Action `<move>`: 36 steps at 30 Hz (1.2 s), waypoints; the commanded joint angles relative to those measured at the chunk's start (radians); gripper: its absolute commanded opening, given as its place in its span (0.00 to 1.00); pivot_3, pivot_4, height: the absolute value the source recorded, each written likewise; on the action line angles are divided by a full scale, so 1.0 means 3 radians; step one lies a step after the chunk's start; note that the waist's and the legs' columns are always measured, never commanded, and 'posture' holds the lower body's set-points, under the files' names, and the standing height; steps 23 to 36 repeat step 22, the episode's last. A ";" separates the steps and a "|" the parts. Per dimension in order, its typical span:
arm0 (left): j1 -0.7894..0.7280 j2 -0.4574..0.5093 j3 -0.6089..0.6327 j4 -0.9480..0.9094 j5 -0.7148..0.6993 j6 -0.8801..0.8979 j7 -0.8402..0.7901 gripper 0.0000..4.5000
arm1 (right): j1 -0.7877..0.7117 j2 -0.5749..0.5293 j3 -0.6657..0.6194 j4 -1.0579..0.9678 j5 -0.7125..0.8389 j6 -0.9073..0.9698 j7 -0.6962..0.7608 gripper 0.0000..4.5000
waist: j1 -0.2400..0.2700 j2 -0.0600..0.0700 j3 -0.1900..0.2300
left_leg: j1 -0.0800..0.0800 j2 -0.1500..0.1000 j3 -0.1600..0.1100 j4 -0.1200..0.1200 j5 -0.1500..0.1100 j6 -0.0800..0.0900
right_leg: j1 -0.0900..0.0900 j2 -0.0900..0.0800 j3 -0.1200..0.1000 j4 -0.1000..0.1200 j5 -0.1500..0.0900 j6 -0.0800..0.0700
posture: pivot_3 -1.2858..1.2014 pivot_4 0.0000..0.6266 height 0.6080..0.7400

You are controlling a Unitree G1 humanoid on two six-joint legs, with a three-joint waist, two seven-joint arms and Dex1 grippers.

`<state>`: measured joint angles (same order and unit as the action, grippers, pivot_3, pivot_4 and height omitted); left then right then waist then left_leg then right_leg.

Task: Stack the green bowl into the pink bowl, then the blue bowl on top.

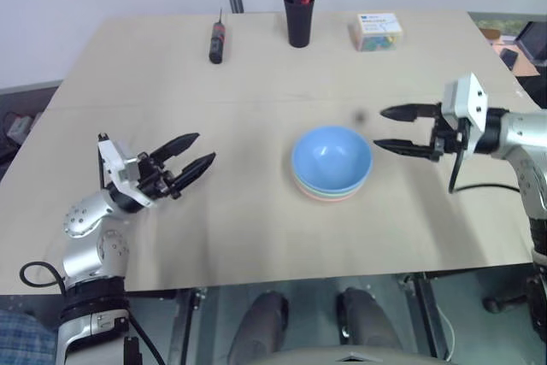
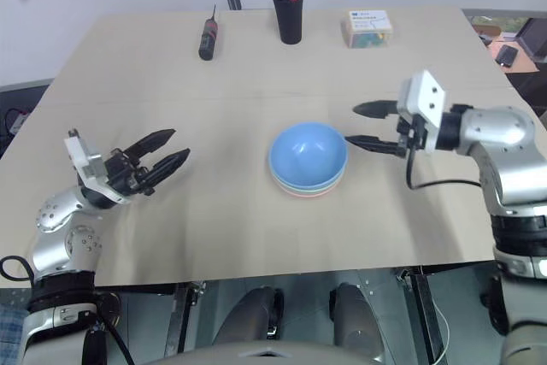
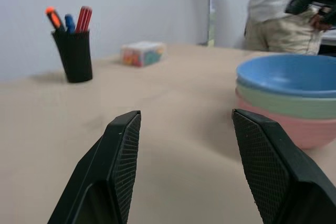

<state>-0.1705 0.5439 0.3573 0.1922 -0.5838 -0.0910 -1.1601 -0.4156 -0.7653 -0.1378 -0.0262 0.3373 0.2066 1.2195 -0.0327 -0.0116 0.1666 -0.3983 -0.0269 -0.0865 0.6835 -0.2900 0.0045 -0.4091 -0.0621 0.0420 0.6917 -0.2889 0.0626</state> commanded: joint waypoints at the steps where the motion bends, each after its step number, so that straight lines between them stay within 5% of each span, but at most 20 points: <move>1: 0.0127 0.0021 0.0051 -0.0182 0.0067 -0.0006 0.0193 0.65 | 0.0273 -0.0054 -0.0409 0.0243 0.0185 -0.0331 0.0065 0.59 | -0.0008 0.0000 0.0000 | 0.0001 0.0000 0.0000 0.0000 0.0000 0.0000 | 0.0000 0.0000 0.0001 0.0001 0.0000 0.0000 | 0.52 0.24 1.00; 10: 0.0301 -0.0069 -0.0066 -0.0251 0.0158 -0.0104 0.0292 0.65 | 0.0703 0.0216 -0.0628 0.0726 0.0460 -0.0735 0.0166 0.59 | -0.0013 0.0002 0.0000 | 0.0031 0.0007 0.0006 0.0000 -0.0004 0.0007 | 0.0023 0.0011 0.0007 0.0007 0.0000 0.0000 | 0.52 0.24 1.00; 36: 0.0222 -0.0060 -0.0160 -0.0199 0.0177 -0.0205 0.0245 0.65 | 0.0750 0.0341 -0.0587 0.0996 0.0493 -0.0982 0.0170 0.59 | -0.0009 0.0002 0.0001 | 0.0054 0.0007 0.0007 -0.0005 -0.0005 0.0008 | 0.0045 0.0012 0.0007 0.0005 0.0000 0.0000 | 0.52 0.24 1.00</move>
